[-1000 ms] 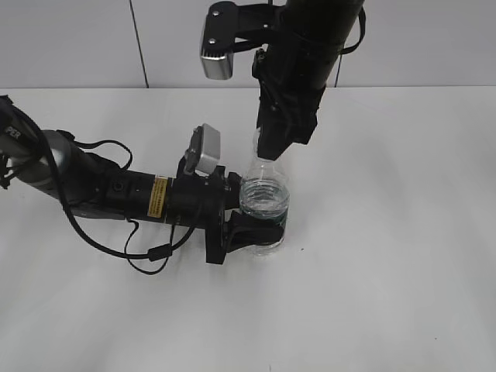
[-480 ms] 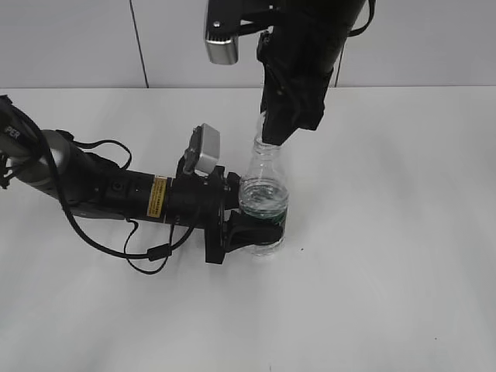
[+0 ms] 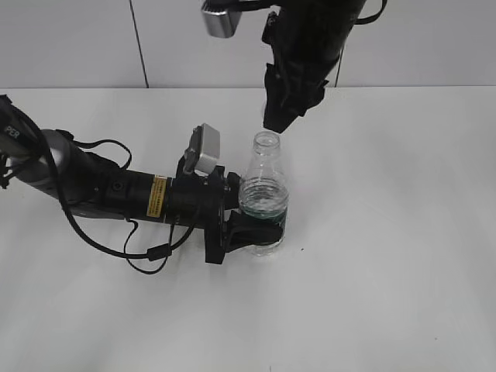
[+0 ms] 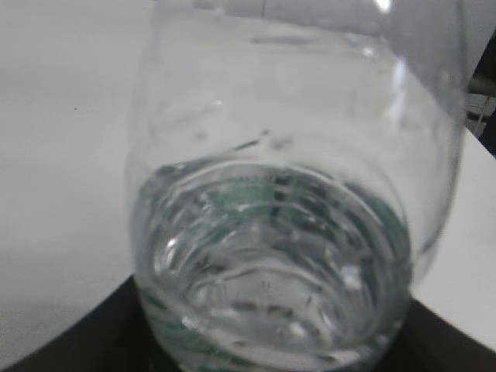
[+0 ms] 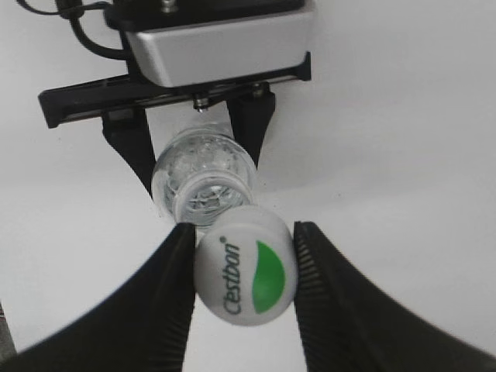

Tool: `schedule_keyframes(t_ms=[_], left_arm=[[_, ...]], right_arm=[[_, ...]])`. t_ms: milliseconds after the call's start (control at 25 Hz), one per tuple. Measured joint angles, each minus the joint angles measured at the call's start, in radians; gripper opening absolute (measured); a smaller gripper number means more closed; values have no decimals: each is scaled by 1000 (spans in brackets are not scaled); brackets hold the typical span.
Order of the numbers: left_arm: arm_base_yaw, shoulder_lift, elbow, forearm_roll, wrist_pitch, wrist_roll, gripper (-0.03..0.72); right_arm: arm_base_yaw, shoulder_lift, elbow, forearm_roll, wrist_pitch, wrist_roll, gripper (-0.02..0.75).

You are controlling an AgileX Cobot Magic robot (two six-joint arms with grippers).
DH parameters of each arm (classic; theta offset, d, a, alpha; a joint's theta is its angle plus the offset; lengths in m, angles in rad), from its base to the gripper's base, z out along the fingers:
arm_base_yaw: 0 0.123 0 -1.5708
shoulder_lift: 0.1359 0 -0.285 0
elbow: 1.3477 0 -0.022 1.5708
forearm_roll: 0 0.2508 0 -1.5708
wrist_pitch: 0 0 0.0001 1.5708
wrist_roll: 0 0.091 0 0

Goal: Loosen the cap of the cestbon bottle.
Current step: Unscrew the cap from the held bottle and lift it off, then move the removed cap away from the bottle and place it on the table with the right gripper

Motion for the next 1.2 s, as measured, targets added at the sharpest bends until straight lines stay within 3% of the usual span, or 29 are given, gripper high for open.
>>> schedule_keyframes(t_ms=[200, 400, 640, 840, 1040, 1200], left_arm=[[0, 0, 0, 0, 1, 1, 413], [0, 0, 0, 0, 1, 1, 413], [1, 0, 0, 1, 1, 1, 413], [2, 0, 0, 2, 1, 1, 413], [2, 0, 0, 2, 1, 1, 413], [2, 0, 0, 2, 1, 1, 412]], right_arm=[[-76, 0, 0, -16, 0, 203, 294], [-270, -1, 13, 98, -23, 372, 293], [-441, -1, 164, 118, -154, 511, 293], [-484, -1, 344, 99, -297, 593, 293], [-489, -2, 506, -14, -454, 769, 293], [-490, 14, 580, -36, -553, 832, 293]])
